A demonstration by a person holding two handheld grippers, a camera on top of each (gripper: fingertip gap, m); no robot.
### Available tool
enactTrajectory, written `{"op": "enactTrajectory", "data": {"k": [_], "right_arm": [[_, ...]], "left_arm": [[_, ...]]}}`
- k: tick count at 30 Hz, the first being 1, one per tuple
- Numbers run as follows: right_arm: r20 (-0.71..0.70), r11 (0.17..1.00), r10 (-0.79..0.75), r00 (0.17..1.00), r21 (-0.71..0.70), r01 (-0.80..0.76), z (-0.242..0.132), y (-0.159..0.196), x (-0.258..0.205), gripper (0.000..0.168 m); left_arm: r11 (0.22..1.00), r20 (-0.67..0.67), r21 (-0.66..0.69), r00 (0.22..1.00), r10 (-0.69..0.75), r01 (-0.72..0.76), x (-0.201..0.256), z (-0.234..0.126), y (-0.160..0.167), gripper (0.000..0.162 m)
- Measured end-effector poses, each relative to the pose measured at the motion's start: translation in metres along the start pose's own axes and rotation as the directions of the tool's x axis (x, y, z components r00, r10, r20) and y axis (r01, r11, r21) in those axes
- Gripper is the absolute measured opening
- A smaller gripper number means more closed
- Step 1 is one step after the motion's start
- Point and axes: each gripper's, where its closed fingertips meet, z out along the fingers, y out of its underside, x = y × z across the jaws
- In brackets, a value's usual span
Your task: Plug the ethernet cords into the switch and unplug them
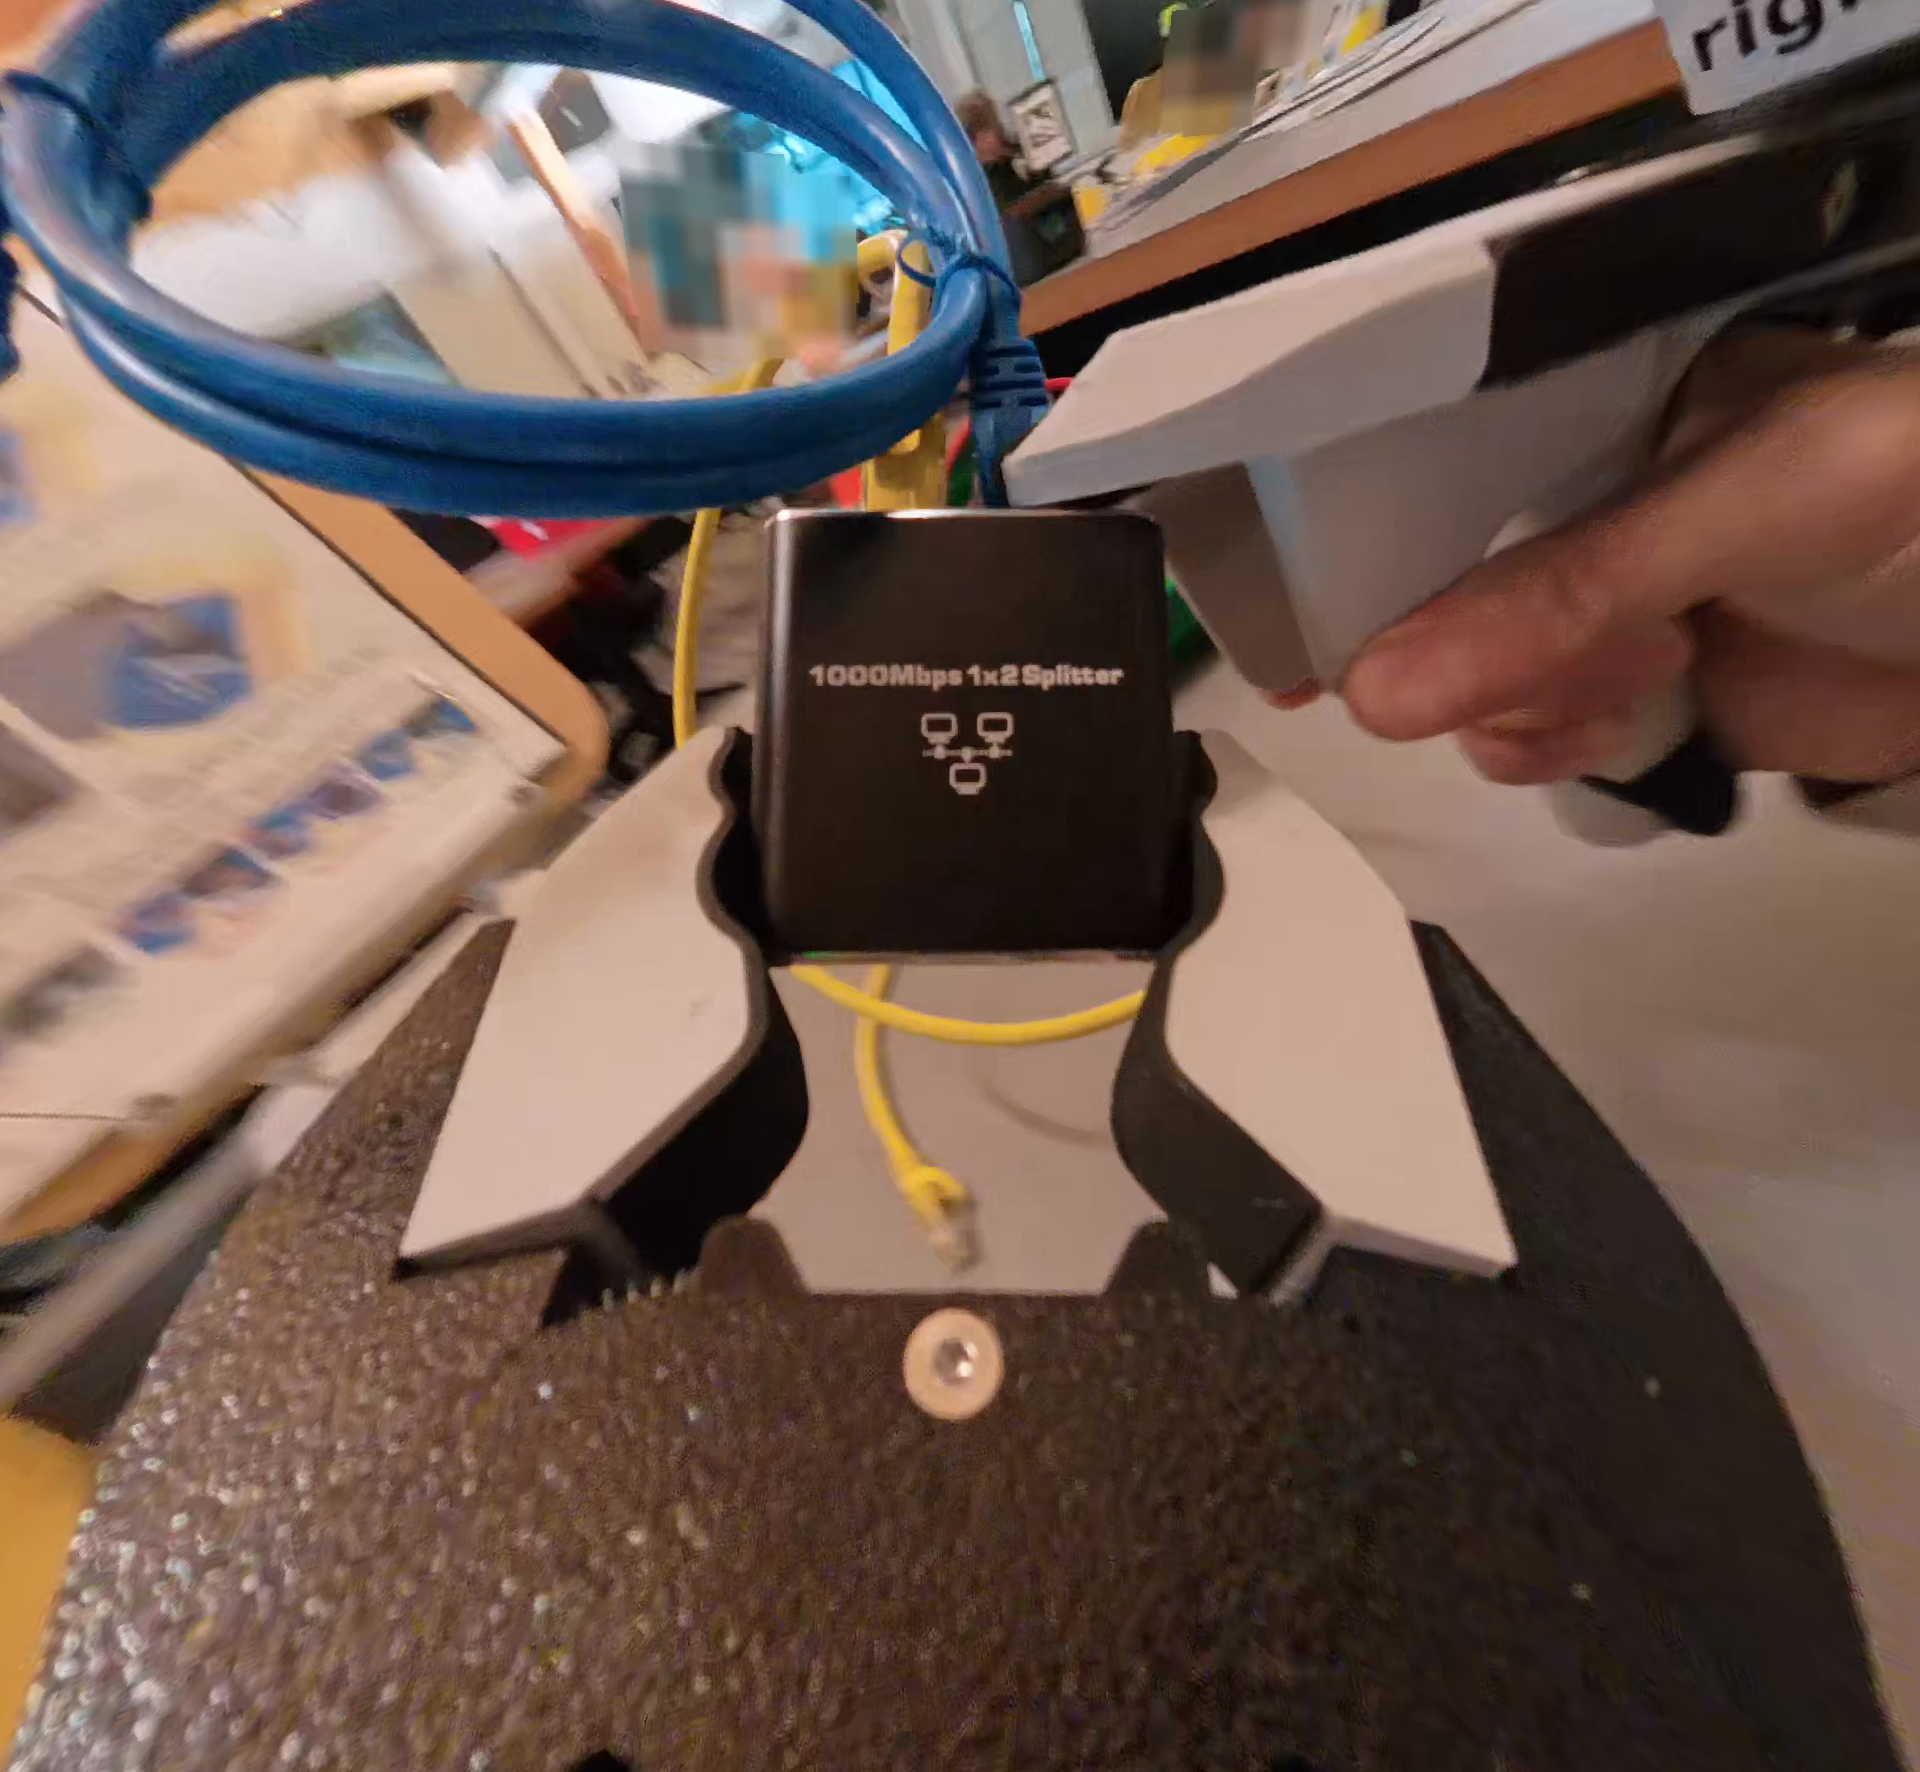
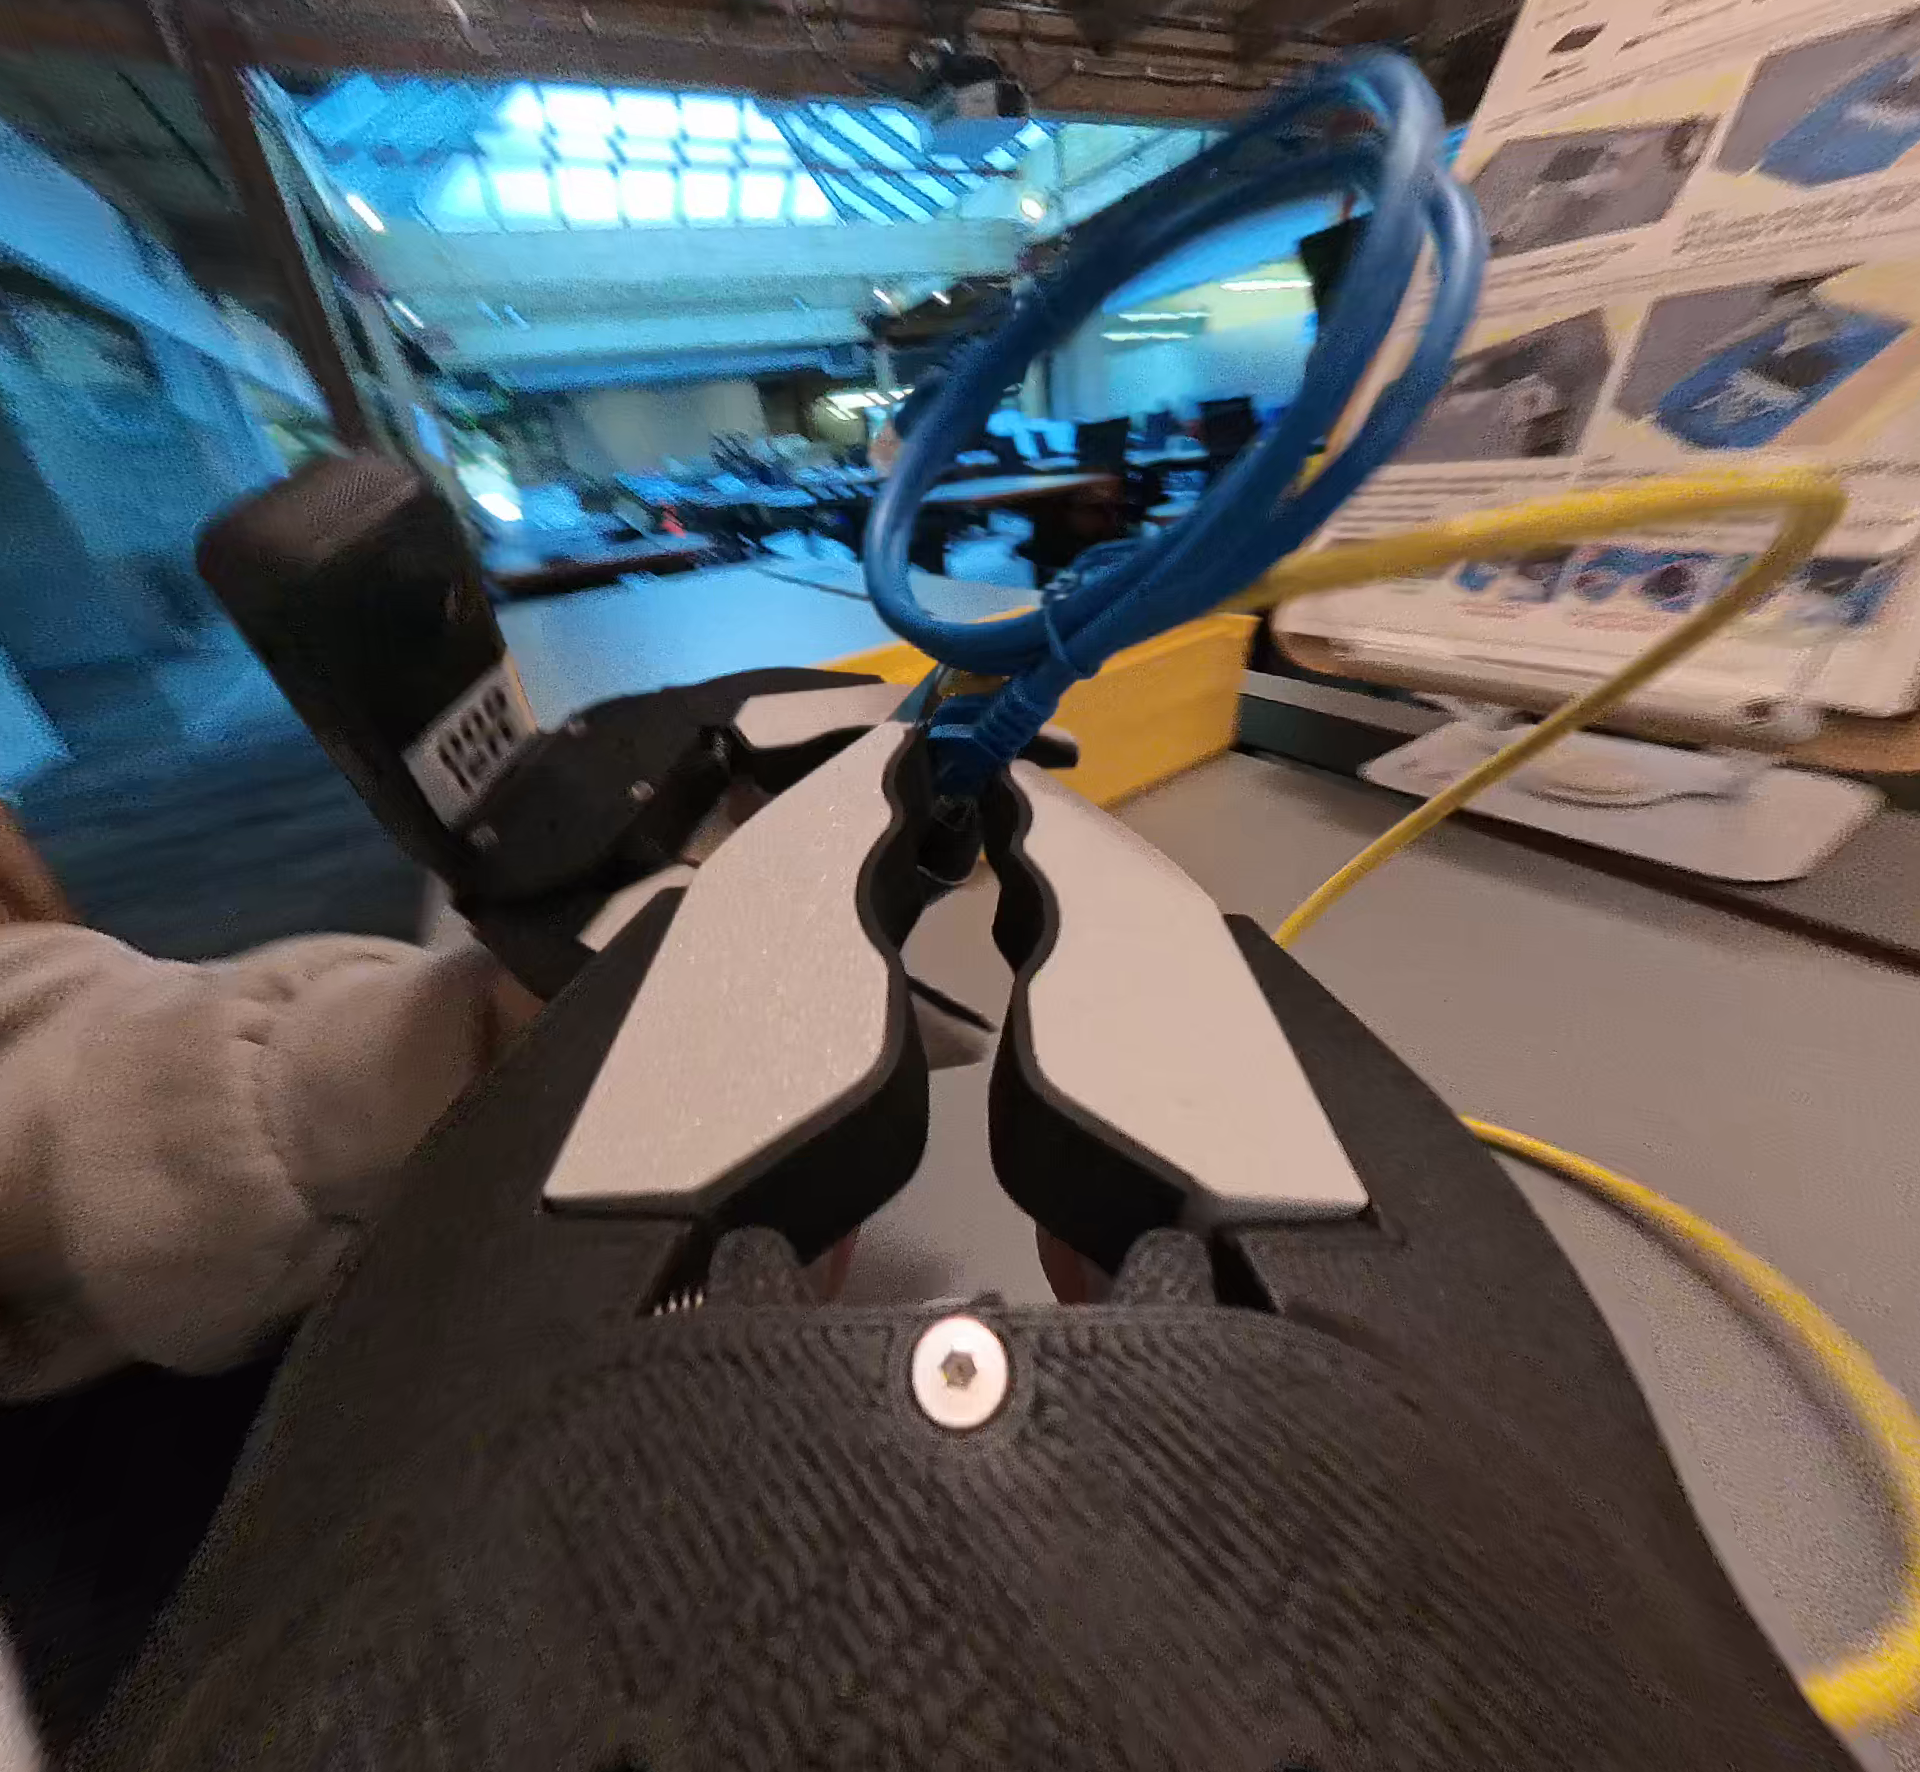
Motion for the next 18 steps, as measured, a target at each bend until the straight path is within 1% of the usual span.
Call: {"op": "enactTrajectory", "data": {"k": [3, 4, 6, 7, 9, 11, 14, 15, 16, 18], "right_arm": [[0.104, 0.979, 0.182, 0.978, 0.071, -0.190, 0.003, -0.004, -0.006, 0.012], [0.108, 0.978, 0.187, 0.977, 0.079, -0.195, 0.003, -0.004, -0.005, 0.012], [0.079, 0.987, 0.148, 0.986, 0.047, -0.152, 0.003, -0.002, -0.003, 0.013], [0.053, 0.994, 0.098, 0.994, 0.035, -0.100, 0.003, -0.001, -0.003, 0.013], [0.022, 0.998, 0.061, 0.998, 0.000, -0.061, 0.003, 0.002, 0.000, 0.012], [0.013, 0.999, 0.036, 0.999, -0.009, -0.036, 0.003, 0.003, 0.000, 0.012], [-0.001, 1.000, -0.010, 1.000, -0.027, 0.010, 0.002, 0.004, 0.001, 0.011], [0.000, 0.999, -0.023, 1.000, -0.038, 0.023, 0.002, 0.005, 0.001, 0.011], [0.010, 0.999, -0.016, 1.000, -0.032, 0.016, 0.002, 0.005, 0.000, 0.011], [0.044, 0.998, 0.057, 0.997, 0.007, -0.058, 0.002, 0.002, -0.001, 0.012]], "left_arm": [[0.982, 0.096, -0.001, 0.978, 0.188, -0.189, -0.011, -0.005, -0.007, 0.075], [0.979, 0.094, -0.013, 0.975, 0.202, -0.202, -0.012, -0.006, -0.007, 0.075], [0.989, 0.056, -0.019, 0.988, 0.147, -0.146, -0.010, -0.005, -0.004, 0.075], [0.995, 0.032, -0.018, 0.995, 0.097, -0.097, -0.007, -0.005, -0.002, 0.075], [1.000, -0.022, -0.013, 1.000, -0.007, 0.007, -0.002, -0.005, 0.001, 0.075], [0.990, -0.101, 0.000, 0.985, -0.141, 0.142, 0.005, -0.003, 0.001, 0.075], [0.965, -0.175, -0.011, 0.950, -0.260, 0.262, 0.011, -0.003, 0.002, 0.075], [0.971, -0.167, -0.018, 0.957, -0.238, 0.239, 0.010, -0.003, 0.003, 0.075], [0.986, -0.126, -0.019, 0.978, -0.167, 0.166, 0.007, -0.003, 0.004, 0.075], [1.000, -0.035, -0.014, 0.999, -0.002, 0.002, -0.002, -0.003, 0.001, 0.075]]}}
